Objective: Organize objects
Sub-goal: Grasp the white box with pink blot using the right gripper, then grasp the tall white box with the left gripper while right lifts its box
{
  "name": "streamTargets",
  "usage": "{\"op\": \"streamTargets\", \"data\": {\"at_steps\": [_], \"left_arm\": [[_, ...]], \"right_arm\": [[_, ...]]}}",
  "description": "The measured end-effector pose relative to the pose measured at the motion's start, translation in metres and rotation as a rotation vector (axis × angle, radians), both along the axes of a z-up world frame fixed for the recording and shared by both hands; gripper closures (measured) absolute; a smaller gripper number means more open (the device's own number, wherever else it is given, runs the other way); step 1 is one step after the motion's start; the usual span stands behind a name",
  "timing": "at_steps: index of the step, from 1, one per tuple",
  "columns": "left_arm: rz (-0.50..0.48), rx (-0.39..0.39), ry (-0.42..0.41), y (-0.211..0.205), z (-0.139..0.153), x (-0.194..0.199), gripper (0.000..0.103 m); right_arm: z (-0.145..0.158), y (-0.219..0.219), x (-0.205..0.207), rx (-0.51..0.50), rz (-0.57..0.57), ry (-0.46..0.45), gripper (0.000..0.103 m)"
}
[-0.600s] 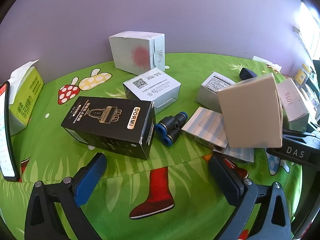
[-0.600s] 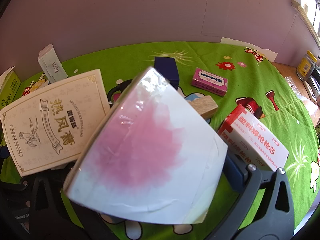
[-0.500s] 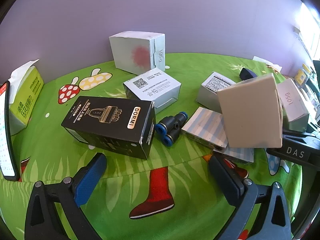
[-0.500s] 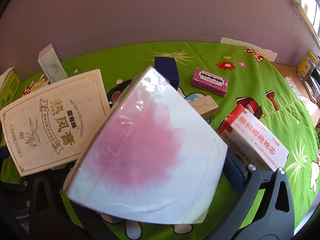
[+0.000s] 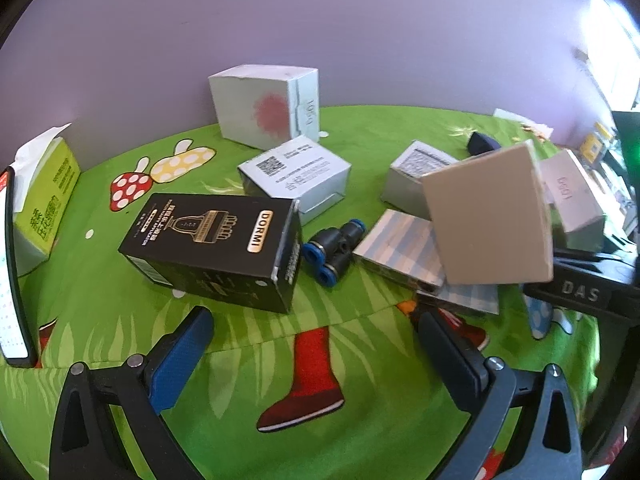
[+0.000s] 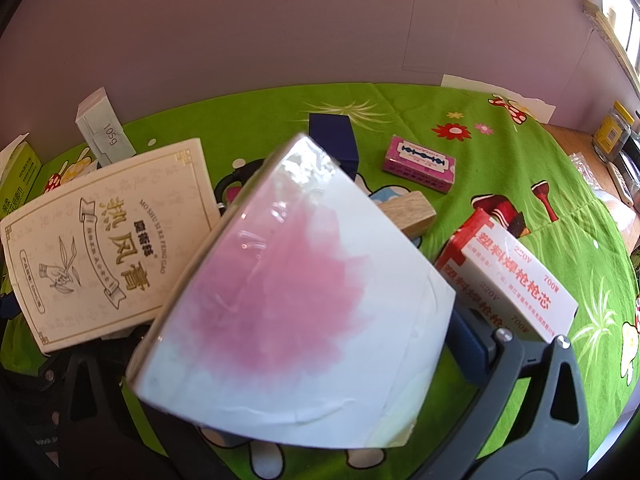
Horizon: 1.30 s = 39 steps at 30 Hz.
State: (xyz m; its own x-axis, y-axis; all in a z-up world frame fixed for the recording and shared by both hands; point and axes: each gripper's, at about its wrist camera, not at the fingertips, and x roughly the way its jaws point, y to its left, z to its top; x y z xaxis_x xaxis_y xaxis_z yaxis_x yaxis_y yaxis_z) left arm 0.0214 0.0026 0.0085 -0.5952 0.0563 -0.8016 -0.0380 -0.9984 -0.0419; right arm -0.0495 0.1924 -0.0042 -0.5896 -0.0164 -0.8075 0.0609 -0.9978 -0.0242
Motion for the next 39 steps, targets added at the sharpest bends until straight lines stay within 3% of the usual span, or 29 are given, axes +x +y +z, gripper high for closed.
{"op": "streamTargets", "data": {"at_steps": [7,14,19,21,27,31,36,39], "left_arm": [[-0.066,0.064,0.046,-0.012,0.014,0.015,0.003],[-0.132,0.14,0.103,-0.033,0.048,0.028,0.009],[-0.119,0.179,0.137,-0.056,0.079,0.017,0.009],[-0.082,0.186,0.143,-0.063,0.088,0.001,0.008],[0.047,0.272,0.079,-0.053,0.07,-0.076,0.005],[0.139,0.307,0.037,-0.056,0.065,-0.103,0.003],[0.297,0.327,-0.045,-0.06,0.048,-0.137,0.003],[0.328,0.335,-0.095,-0.058,0.033,-0.151,0.004]], "right_arm": [[0.0,0.0,0.0,0.002,0.007,-0.004,0.0],[0.002,0.007,-0.001,-0.003,0.065,-0.08,0.0],[0.02,0.021,0.015,-0.024,0.049,0.024,0.0],[0.029,0.025,0.02,0.002,0.058,0.058,0.0],[0.042,0.032,0.022,0.015,0.061,0.089,0.0],[0.043,0.041,0.023,-0.021,0.042,0.089,0.0],[0.04,0.045,0.019,0.01,0.017,0.088,0.0],[0.045,0.054,0.021,0.019,-0.017,0.107,0.0]]}}
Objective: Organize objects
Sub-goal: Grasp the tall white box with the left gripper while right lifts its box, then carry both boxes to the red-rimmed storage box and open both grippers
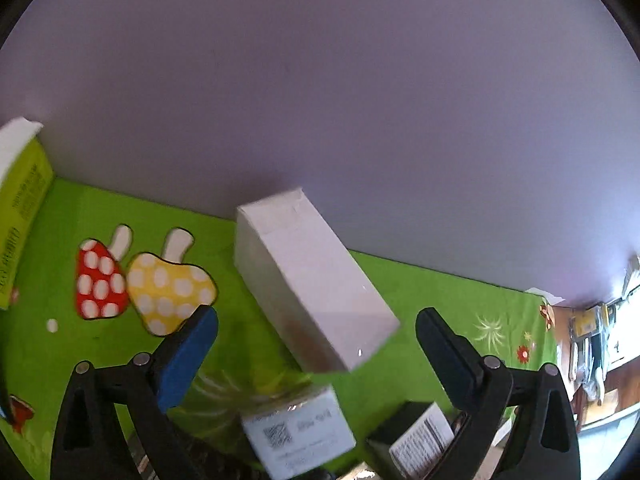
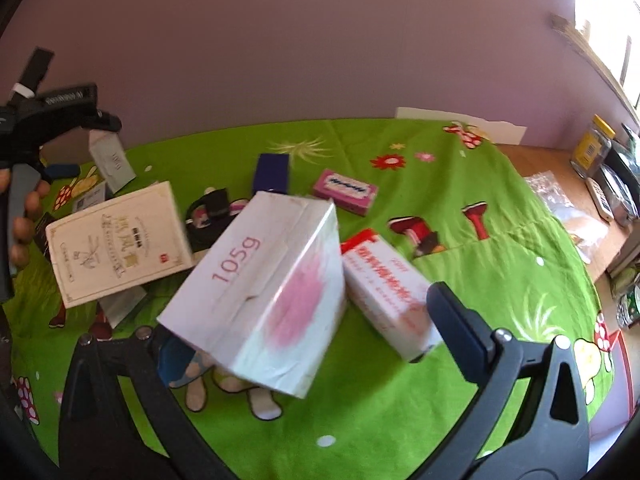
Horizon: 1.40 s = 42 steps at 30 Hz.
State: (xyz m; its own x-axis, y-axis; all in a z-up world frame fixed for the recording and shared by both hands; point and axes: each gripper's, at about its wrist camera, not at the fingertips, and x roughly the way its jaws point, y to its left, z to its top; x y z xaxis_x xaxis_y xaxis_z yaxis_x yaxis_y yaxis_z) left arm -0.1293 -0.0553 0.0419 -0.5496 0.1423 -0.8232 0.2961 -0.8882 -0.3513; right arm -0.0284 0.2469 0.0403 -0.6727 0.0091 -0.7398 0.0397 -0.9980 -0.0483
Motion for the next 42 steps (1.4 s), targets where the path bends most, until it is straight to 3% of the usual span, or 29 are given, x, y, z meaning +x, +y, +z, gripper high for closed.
{"op": "streamTargets", "data": {"at_steps": [2,4,6,8,9,11,12,19,25,32,33,35,37,38,42], "left_arm": [[-0.011,-0.003,-0.004,0.002,-0.005,-0.004,0.016],[-0.047,-0.006,-0.004,0.005,-0.01,-0.005,0.04],[-0.066,0.009,0.004,0.007,-0.015,-0.002,0.044],[-0.074,0.002,0.018,0.009,-0.015,0.003,0.047],[-0.08,-0.002,0.029,0.011,-0.014,0.007,0.049],[-0.088,-0.018,0.052,0.014,-0.01,0.013,0.054],[-0.09,-0.027,0.064,0.016,-0.008,0.017,0.057],[-0.088,-0.059,0.123,0.029,0.002,0.041,0.068],[-0.099,-0.056,0.194,0.046,0.019,0.074,0.068],[-0.154,-0.041,0.337,0.09,0.049,0.132,0.068],[-0.166,-0.03,0.352,0.087,0.059,0.117,0.068],[-0.23,0.009,0.389,0.077,0.085,0.092,0.068],[-0.287,0.019,0.41,0.1,0.09,0.106,0.068],[-0.347,0.033,0.423,0.111,0.076,0.111,0.068],[-0.526,0.088,0.443,0.17,0.076,0.137,0.068]], "right_arm": [[0.002,0.006,0.0,-0.004,-0.01,0.003,0.0],[0.006,0.011,0.003,-0.006,-0.019,0.024,0.0],[0.007,0.015,0.004,-0.012,-0.027,0.034,0.004],[0.007,0.021,0.003,-0.064,-0.025,0.028,0.028],[0.006,0.024,0.003,-0.088,-0.022,0.022,0.034],[0.005,0.029,0.0,-0.134,-0.007,0.022,0.056],[0.005,0.031,0.0,-0.143,-0.009,0.024,0.058],[0.011,0.04,0.011,-0.18,-0.01,0.056,0.061],[0.033,0.058,0.027,-0.191,-0.048,0.108,0.061],[0.055,0.089,0.051,-0.212,-0.102,0.15,0.064],[0.057,0.094,0.055,-0.216,-0.113,0.153,0.064],[0.061,0.104,0.063,-0.215,-0.128,0.16,0.064],[0.065,0.114,0.072,-0.205,-0.146,0.167,0.064],[0.067,0.12,0.077,-0.197,-0.162,0.17,0.064],[0.071,0.144,0.1,-0.163,-0.22,0.18,0.064]]}}
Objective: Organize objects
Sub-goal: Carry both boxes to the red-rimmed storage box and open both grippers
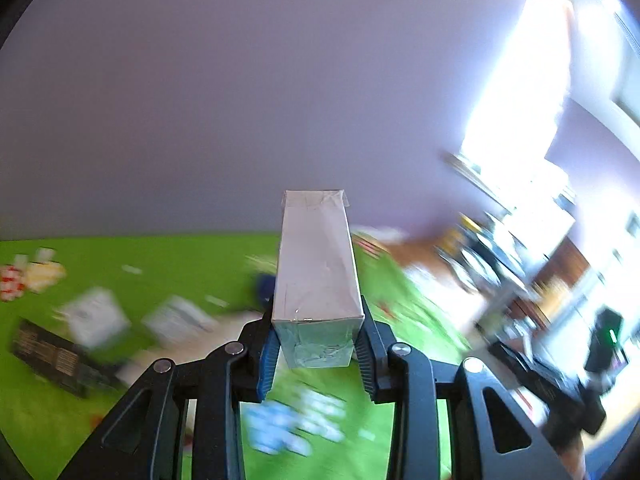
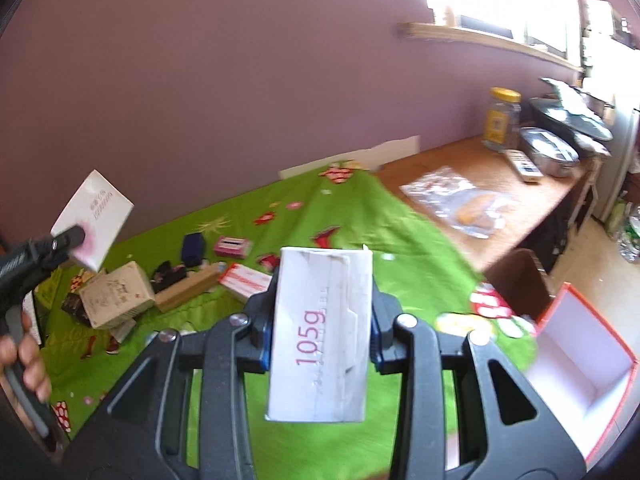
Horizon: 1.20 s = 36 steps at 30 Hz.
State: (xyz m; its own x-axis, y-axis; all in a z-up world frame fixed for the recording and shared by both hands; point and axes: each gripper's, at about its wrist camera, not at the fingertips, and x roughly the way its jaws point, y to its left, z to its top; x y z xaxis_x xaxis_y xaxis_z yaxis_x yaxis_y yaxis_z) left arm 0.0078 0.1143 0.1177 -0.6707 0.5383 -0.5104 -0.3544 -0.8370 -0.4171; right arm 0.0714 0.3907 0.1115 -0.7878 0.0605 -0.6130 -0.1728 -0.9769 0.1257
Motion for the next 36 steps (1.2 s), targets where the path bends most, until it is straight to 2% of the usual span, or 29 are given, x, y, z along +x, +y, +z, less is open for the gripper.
{"op": "streamTargets", "data": {"at_steps": [5,10,14,18,23,26,33,35,36], "left_arm": [[-0.271,0.023,-0.012,0.082,-0.014,0.033,0.068],[-0.435,0.026,-0.054,0.138,-0.046,0.061,0.068],[-0.559,-0.017,-0.048,0.181,-0.063,0.095,0.068],[-0.628,-0.064,-0.021,0.211,-0.066,0.115,0.068],[-0.702,-0.135,-0.02,0.243,-0.085,0.131,0.068],[-0.731,-0.179,-0.033,0.254,-0.095,0.137,0.068],[-0.784,-0.22,-0.053,0.266,-0.106,0.147,0.067],[-0.793,-0.213,-0.087,0.266,-0.11,0.147,0.054],[-0.795,-0.207,-0.096,0.266,-0.111,0.147,0.04]], "right_arm": [[-0.008,0.044,0.032,0.002,-0.112,-0.034,0.064],[-0.023,0.088,0.062,0.033,-0.236,-0.107,0.064],[-0.045,0.126,0.093,0.052,-0.35,-0.194,0.064],[-0.071,0.158,0.119,0.037,-0.44,-0.273,0.064],[-0.088,0.174,0.132,0.031,-0.507,-0.315,0.064],[-0.095,0.179,0.135,0.02,-0.522,-0.339,0.064],[-0.112,0.181,0.134,-0.035,-0.539,-0.368,0.063],[-0.114,0.18,0.134,-0.039,-0.547,-0.369,0.055],[-0.115,0.181,0.135,-0.041,-0.552,-0.364,0.051]]}}
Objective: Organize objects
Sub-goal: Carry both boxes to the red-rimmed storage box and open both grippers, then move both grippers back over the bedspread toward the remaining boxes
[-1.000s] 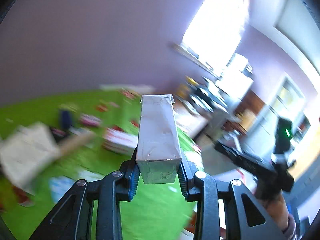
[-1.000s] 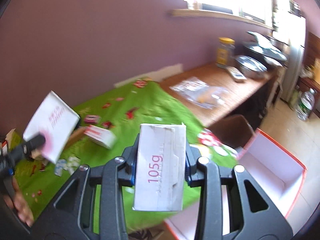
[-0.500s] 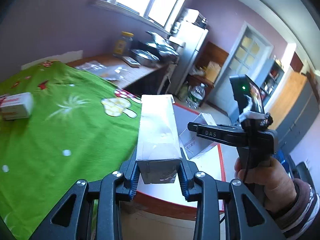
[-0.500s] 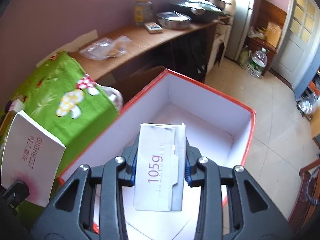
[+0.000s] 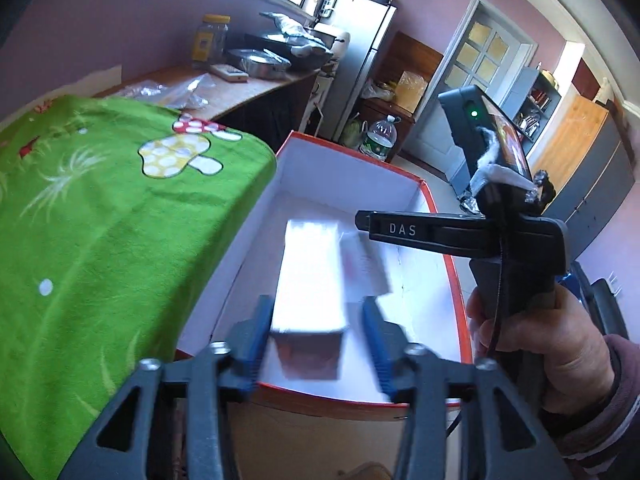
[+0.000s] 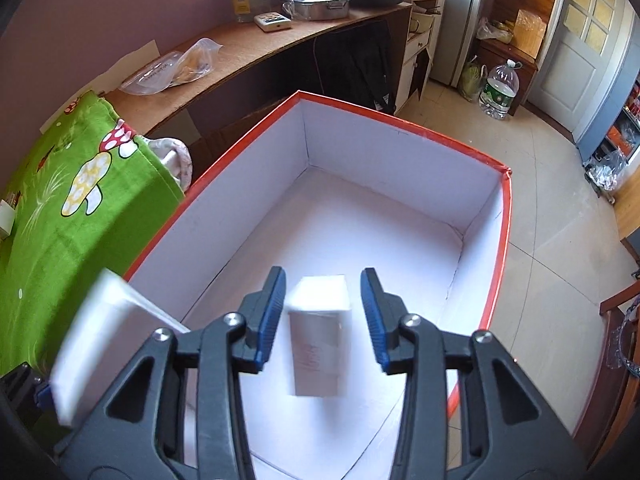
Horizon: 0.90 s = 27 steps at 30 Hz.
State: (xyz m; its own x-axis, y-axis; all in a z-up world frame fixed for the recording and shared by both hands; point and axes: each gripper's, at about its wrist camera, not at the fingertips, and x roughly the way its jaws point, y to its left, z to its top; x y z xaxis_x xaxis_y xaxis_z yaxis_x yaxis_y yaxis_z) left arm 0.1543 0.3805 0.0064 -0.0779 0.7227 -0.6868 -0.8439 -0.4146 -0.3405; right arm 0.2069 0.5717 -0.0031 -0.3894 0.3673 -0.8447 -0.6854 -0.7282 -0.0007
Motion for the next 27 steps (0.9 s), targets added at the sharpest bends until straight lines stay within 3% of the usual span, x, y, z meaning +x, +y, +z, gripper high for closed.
{"op": "streamTargets", "data": {"at_steps": [2,5,10,15,21,27], "left_arm": [[-0.004,0.01,-0.005,-0.001,0.001,0.001,0.033],[-0.009,0.023,-0.001,-0.004,0.007,0.006,0.026],[0.027,0.04,0.081,-0.016,0.024,0.012,0.023],[0.053,0.069,0.198,-0.042,0.052,0.016,0.023],[0.138,0.12,0.179,-0.098,0.084,-0.007,0.023],[0.291,0.077,0.212,-0.156,0.094,-0.029,0.023]], "right_arm": [[0.0,0.003,0.002,-0.003,-0.017,0.011,0.03],[-0.002,0.004,0.003,0.002,-0.037,0.01,0.021],[0.006,-0.002,0.003,0.027,-0.067,0.051,0.02],[0.034,-0.018,-0.005,0.09,-0.053,0.129,0.02],[0.068,-0.067,-0.04,0.159,0.09,0.21,0.016],[0.079,-0.125,-0.078,0.183,0.25,0.253,0.016]]}}
